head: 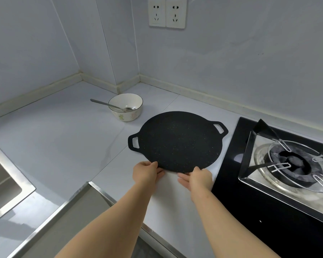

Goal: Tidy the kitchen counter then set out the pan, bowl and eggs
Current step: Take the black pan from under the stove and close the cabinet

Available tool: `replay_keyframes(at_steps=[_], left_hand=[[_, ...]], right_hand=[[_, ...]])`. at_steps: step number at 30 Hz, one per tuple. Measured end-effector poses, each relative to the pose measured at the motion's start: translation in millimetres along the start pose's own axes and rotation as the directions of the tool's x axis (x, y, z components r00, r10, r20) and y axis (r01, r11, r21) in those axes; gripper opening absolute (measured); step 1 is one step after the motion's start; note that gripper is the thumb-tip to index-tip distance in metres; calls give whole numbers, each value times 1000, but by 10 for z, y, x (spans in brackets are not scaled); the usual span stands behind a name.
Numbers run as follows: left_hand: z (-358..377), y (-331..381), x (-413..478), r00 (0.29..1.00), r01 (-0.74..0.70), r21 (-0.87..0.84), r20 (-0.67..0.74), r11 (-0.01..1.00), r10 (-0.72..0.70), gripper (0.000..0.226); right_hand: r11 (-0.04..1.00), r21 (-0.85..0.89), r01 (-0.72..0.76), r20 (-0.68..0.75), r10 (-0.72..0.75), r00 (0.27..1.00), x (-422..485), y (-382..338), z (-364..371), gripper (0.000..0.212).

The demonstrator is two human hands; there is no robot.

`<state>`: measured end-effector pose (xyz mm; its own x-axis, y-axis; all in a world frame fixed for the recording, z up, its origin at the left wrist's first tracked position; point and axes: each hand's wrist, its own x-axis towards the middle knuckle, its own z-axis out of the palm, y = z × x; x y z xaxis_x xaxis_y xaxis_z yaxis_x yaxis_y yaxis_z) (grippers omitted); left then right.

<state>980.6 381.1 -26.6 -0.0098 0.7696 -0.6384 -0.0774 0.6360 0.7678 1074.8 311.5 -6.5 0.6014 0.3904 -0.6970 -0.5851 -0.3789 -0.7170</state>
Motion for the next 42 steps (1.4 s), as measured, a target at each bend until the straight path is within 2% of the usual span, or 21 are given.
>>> replay_keyframes(at_steps=[3,8,13,23,29,33,42], left_hand=[[-14,-6,22,999,-36,59,18,998,35,6],[-43,60,63,997,-48,153,73,987,37,19],[-46,105,70,996,-59,270,87,961,36,20],[-13,145,25,998,-44,282,47,959,31,32],[-33,140,17,997,-55,269,66,962,39,18],[-51,103,29,995,-75,231,77,970,59,14],[-266,-144,-181,974,-215,260,126,942,187,12]], right_hand=[[994,-108,-33,11,35,999,50,-64,-61,45],[986,-167,-10,-15,8,1000,47,-92,-63,42],[973,-231,-12,-41,3,999,106,-119,-68,40],[871,-491,21,18,-14,1000,249,-226,-38,37],[865,-501,14,28,0,1000,278,-243,-50,34],[903,-429,13,14,-7,1000,245,-195,-45,33],[930,-350,112,0,-119,993,-28,121,-128,25]])
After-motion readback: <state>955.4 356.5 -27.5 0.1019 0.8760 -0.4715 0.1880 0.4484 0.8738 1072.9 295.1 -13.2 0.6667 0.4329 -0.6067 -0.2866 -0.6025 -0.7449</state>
